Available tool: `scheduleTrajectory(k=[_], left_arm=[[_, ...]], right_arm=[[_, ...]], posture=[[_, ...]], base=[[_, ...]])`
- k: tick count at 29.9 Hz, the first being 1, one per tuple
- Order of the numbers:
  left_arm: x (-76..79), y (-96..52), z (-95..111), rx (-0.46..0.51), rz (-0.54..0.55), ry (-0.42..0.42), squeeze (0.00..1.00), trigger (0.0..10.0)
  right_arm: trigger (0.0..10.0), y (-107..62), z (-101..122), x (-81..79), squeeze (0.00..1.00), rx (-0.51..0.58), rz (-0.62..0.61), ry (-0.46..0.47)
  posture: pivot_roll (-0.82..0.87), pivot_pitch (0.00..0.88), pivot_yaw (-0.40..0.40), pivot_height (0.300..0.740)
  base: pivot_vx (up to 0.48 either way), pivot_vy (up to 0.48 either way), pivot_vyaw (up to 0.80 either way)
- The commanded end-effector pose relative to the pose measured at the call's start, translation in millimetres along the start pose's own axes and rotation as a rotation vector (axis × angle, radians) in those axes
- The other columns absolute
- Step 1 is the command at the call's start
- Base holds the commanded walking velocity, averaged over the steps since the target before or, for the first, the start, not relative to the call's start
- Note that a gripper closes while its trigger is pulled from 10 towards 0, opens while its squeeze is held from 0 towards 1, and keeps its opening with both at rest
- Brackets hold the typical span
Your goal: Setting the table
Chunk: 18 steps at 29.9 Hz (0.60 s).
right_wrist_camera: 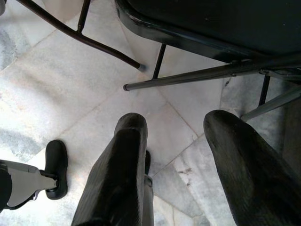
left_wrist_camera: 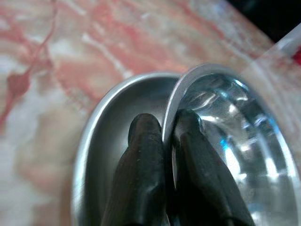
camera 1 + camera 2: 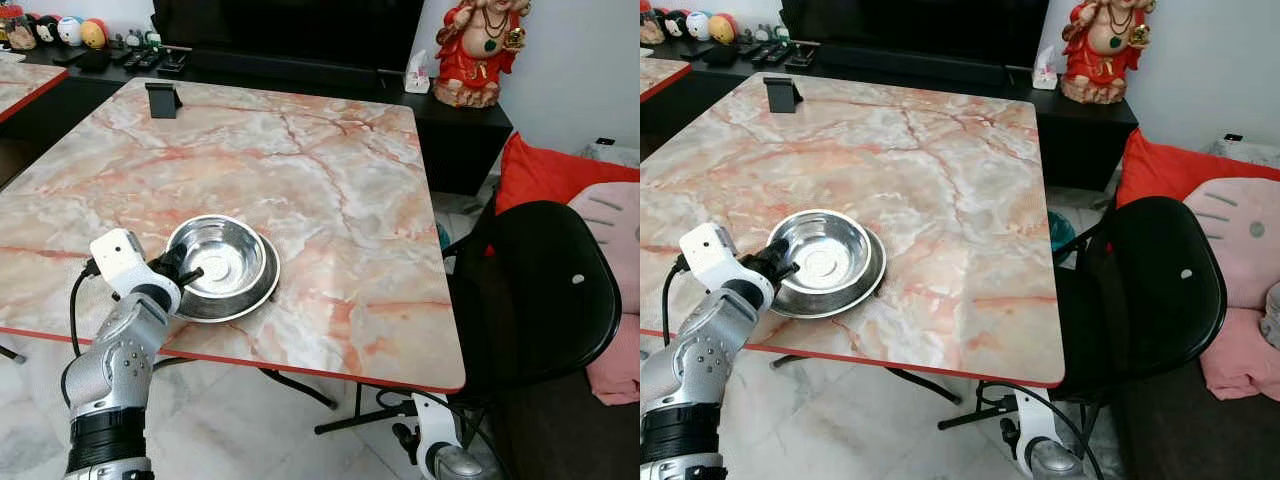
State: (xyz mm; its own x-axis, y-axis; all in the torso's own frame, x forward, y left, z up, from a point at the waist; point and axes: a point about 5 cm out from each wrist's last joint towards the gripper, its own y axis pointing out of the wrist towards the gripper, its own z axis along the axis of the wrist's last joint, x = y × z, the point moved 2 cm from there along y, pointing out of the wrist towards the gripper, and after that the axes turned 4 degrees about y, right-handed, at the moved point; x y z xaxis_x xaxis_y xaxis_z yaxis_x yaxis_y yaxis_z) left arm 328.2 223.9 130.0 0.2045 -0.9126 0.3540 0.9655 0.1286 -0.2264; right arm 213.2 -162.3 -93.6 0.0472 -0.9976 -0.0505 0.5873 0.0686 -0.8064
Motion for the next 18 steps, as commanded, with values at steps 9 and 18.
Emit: scheduleTrajectory(k=[9,18], left_arm=[[-1.6,0.1,0.4,-0.012,0.02,0.022,0.85,10.0],[0.7,0.2,-1.5,-0.019,0.015,0.018,0.0,10.0]], right_arm=[[10.0,-0.4,-0.8,3.3,0.0,-0.008,-0.007,-0.007],[10.0,-0.5,-1.0,3.6,0.0,-0.01,-0.005,-0.01]], posture=[[0.04,0.026,-0.098,0.74],[0.04,0.028,-0.099,0.74]], base=[[0.0,0.0,0.0],[0.0,0.0,0.0]])
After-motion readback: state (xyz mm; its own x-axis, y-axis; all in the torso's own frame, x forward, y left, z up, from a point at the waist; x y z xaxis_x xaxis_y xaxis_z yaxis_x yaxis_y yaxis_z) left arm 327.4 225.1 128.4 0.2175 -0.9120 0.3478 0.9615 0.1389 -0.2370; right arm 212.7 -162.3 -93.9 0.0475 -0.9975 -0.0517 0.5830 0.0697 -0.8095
